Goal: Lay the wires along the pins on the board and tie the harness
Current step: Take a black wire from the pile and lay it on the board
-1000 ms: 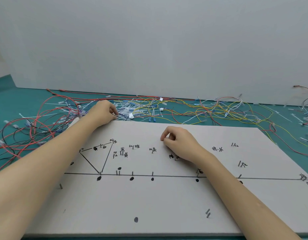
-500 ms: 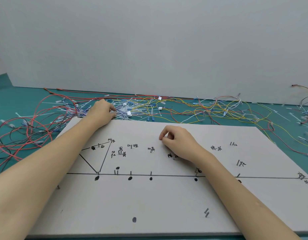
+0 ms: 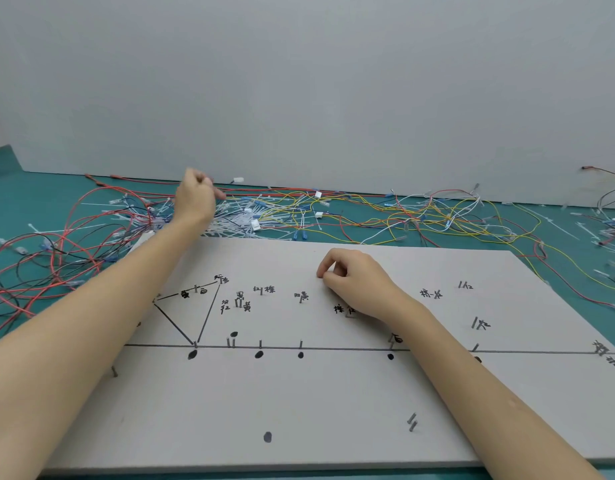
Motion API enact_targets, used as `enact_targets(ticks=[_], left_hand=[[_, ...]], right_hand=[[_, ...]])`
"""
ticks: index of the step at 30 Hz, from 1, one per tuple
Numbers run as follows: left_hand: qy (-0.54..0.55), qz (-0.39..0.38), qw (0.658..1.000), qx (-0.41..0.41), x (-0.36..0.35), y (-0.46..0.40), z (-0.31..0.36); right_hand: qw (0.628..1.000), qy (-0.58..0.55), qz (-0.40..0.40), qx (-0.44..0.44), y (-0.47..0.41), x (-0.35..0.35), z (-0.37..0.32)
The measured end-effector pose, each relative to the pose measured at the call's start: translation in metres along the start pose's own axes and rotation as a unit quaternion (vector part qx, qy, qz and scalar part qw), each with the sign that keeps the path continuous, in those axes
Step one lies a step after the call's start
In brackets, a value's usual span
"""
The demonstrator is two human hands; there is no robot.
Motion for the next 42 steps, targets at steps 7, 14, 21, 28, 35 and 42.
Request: enact_targets(ticks=[7, 14, 21, 28, 35, 42], left_hand=[[0.159, 0.166, 0.97, -0.083, 0.044, 0.002, 0.039], [-0.202, 0.19, 0.867, -0.413, 0.038, 0.035, 0.072], [-0.231, 0.057, 0.856, -0.458, 0.0, 0.065, 0.077], [-0.291, 0.002, 0.881, -0.373, -0.016, 0.049, 0.047], [-0.33, -0.037, 0.868, -0.369, -0.017, 0.045, 0.029], [-0.289, 0.025, 0.852, -0.436, -0.006, 0.058, 0.046]], right_hand=[[1.0, -0.003, 0.0, 0.0, 0.001, 0.001, -0.002], [1.0, 0.001, -0.002, 0.0, 0.001, 0.002, -0.003], [1.0, 0.0, 0.001, 0.003, 0.002, 0.002, -0.003], [1.0, -0.003, 0.002, 0.001, 0.003, 0.002, -0.003], [1.0, -0.003, -0.002, -0.001, 0.003, 0.002, -0.003], [1.0, -0.004, -0.004, -0.004, 0.003, 0.002, -0.004]])
Point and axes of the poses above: each hand's wrist, its own y-axis away from the middle knuckle, its own x-axis out of the back of the hand, z = x × y, the point moved 5 cm from there along -y, towards the middle knuckle, and after that the axes turned 6 degrees about x, right-handed, at the moved point
